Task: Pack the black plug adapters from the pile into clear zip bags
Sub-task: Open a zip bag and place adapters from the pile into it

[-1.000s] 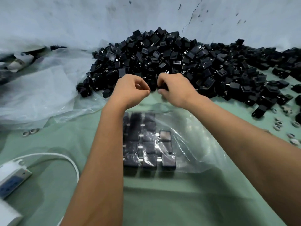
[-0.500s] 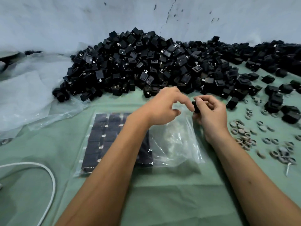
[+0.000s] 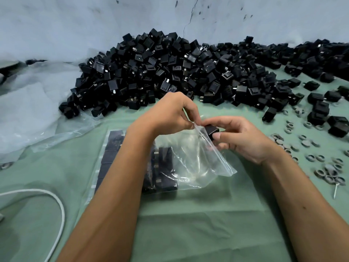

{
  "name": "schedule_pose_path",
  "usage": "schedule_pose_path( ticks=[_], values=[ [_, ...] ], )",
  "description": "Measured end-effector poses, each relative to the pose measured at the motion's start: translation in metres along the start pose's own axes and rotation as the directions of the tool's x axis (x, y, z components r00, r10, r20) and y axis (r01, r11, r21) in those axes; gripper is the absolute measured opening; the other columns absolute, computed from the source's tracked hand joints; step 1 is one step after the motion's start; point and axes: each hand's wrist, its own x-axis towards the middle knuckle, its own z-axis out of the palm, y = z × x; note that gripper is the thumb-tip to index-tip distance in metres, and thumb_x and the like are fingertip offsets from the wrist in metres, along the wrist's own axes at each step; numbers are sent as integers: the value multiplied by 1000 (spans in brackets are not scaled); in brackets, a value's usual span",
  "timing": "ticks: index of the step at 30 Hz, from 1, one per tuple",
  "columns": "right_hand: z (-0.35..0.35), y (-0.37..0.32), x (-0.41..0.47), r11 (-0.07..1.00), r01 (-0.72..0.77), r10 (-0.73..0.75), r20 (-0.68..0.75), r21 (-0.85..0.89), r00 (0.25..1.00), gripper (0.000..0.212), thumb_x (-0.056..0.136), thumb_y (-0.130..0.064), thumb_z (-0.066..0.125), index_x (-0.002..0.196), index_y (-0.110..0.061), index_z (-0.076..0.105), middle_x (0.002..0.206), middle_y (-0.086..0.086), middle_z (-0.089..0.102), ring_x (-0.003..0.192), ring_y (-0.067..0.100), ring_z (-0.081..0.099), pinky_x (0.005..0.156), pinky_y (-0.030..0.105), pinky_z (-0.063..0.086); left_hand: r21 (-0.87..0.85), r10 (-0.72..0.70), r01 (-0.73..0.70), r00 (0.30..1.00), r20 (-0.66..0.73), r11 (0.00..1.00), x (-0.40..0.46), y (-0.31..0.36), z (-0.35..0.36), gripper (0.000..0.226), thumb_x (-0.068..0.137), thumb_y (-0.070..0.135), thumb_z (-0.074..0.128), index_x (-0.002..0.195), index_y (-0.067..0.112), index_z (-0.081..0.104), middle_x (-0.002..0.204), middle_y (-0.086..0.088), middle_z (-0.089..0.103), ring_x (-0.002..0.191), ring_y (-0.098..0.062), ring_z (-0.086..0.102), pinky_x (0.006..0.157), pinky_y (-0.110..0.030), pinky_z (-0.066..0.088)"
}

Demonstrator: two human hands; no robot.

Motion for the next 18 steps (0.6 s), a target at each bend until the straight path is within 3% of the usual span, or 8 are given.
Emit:
schedule_pose_path(
  ticks=[2,5,8,10,13,18],
  values=[
    [6,-1,0,985,-20,16,-22,-171,1000,35,84,-2,79,115,-17,78,109,14,77,82,22,73,71,29,61,0,5,-5,1000,7,1000,0,2,0,22,80,-2,79,84,19,81,79,0,75,71,-14,72,70,-27,59],
    [17,-1,2,920,-19,-11,-74,-392,997,31,83,-5,82,110,-19,79,90,8,79,64,23,64,61,33,56,-26,35,-34,999,4,999,0,3,0,25,78,-7,76,84,16,82,78,-6,75,74,-24,71,74,-37,61],
    [32,-2,3,905,21,-39,-33,-425,999,28,80,-2,85,105,-13,79,96,14,78,81,30,72,77,45,59,-99,63,-64,998,-13,993,0,7,-1,25,79,-9,76,85,15,81,80,-10,74,73,-30,68,74,-41,60],
    [44,-1,4,888,76,-89,-6,-453,996,23,80,1,83,100,-8,78,100,12,78,92,27,76,83,42,62,-141,84,-85,996,-16,986,0,10,-2,26,80,-11,74,85,14,81,82,-14,74,68,-24,64,72,-39,59],
    [59,4,7,881,102,-154,-76,-462,985,21,83,5,79,99,-7,76,99,8,78,95,24,76,88,45,61,-174,103,-103,995,-12,979,0,15,-2,31,79,-13,72,85,16,80,81,-15,74,69,-17,63,72,-38,59],
    [65,11,10,797,162,-258,-85,-582,962,18,85,-4,80,91,-21,76,79,1,74,63,5,66,59,33,57,-181,87,-87,996,-8,980,1,16,-1,33,77,-14,72,84,18,79,81,-15,73,71,-27,66,76,-41,59]
  ],
)
